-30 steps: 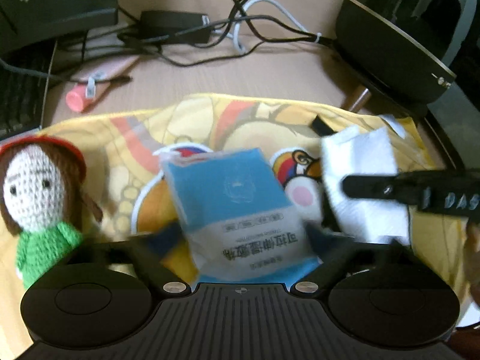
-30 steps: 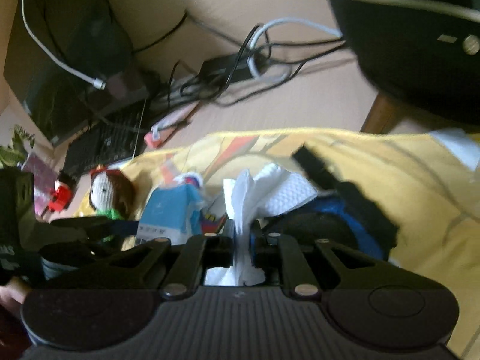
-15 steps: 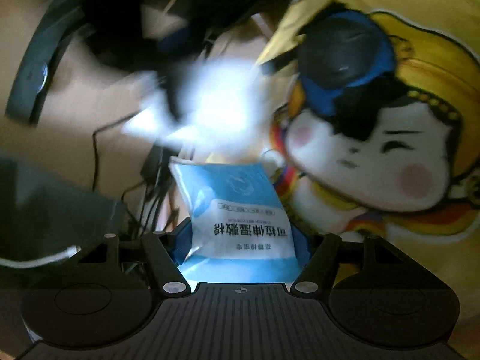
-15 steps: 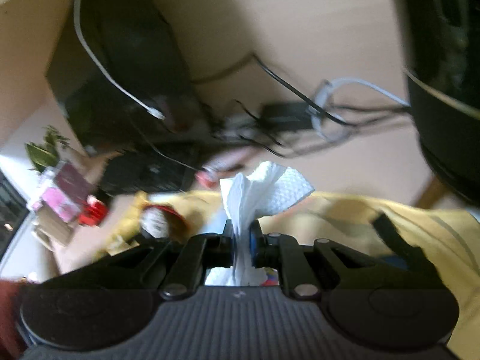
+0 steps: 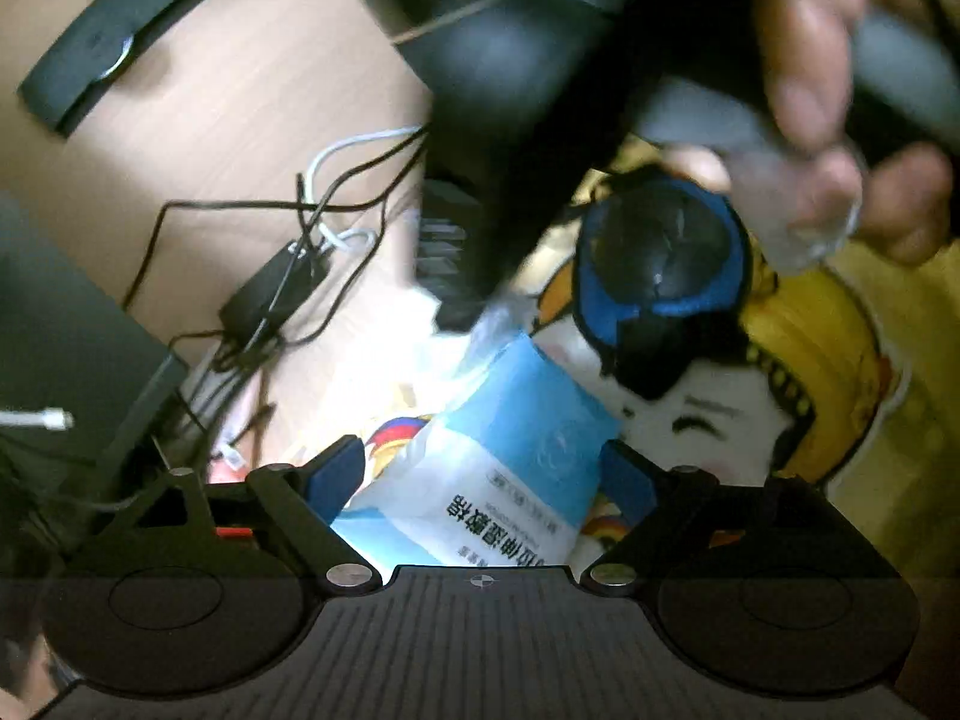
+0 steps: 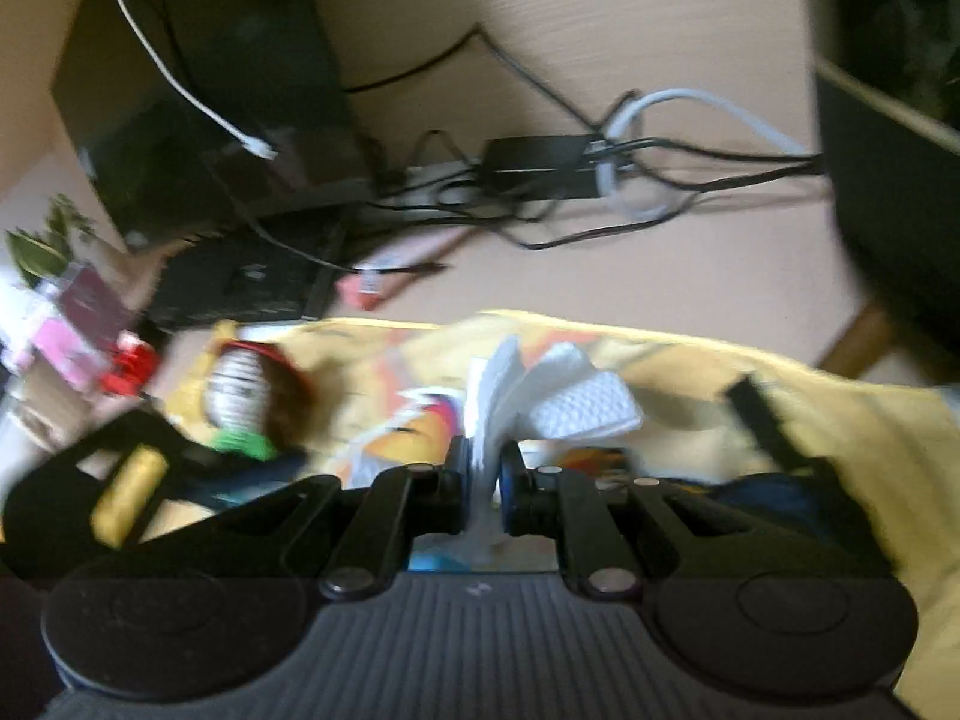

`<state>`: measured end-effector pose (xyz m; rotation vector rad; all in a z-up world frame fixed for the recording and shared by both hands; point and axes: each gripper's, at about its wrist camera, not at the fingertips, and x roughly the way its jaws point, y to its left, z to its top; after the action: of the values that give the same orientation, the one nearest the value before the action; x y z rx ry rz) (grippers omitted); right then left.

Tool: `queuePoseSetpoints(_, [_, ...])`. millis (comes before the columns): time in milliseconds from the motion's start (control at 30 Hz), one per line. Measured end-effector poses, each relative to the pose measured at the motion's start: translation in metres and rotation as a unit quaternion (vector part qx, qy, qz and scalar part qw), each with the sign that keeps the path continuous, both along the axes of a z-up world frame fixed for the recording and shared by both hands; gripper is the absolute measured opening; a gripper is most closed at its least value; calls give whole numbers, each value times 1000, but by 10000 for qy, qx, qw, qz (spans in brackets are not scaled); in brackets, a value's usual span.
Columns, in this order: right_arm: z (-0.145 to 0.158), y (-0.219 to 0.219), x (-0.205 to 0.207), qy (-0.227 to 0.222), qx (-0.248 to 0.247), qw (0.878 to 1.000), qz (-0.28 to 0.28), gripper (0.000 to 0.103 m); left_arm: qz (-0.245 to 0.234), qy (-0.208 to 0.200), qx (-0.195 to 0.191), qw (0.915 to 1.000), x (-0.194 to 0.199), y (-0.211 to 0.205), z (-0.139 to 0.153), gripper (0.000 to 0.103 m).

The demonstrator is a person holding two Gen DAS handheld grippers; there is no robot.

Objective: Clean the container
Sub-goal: 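Wipe the cloth surface near the eye mask with the right tool's tissue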

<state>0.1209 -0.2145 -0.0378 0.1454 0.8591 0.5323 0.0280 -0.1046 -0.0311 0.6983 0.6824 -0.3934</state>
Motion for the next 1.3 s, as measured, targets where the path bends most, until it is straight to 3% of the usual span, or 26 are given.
queuePoseSetpoints(167, [-1,-15,-1,60,-27,9998,-175,12,31,562,-1254,9905,0,20,24,94])
queuePoseSetpoints(233, [6,-17,-5,-4,78,9998,-175,12,-7,671,-1383,9881,0,17,25,94])
queuePoseSetpoints(400, [35,-18,-23,-54,977,9942,435,12,-16,681,-1238,9900,-1,10,26,94])
queuePoseSetpoints(533, [26,-17,-33,377,1188,9895,729,12,120,685,-1217,9901,1,14,33,97])
queuePoseSetpoints(733, [-1,-30,-36,738,874,9924,462,12,-49,799,-1095,9908,-3,7,33,97])
queuePoseSetpoints(967, [-4,-38,-36,729,764,9939,313,12,-240,987,-974,9901,-3,6,28,98])
queuePoseSetpoints(1267, [-3,-42,-34,662,702,9952,141,14,-870,1462,-433,9845,-8,14,6,98])
queuePoseSetpoints(1300, [-2,-44,-33,651,732,9952,83,14,-823,1414,-414,9857,-9,14,2,86])
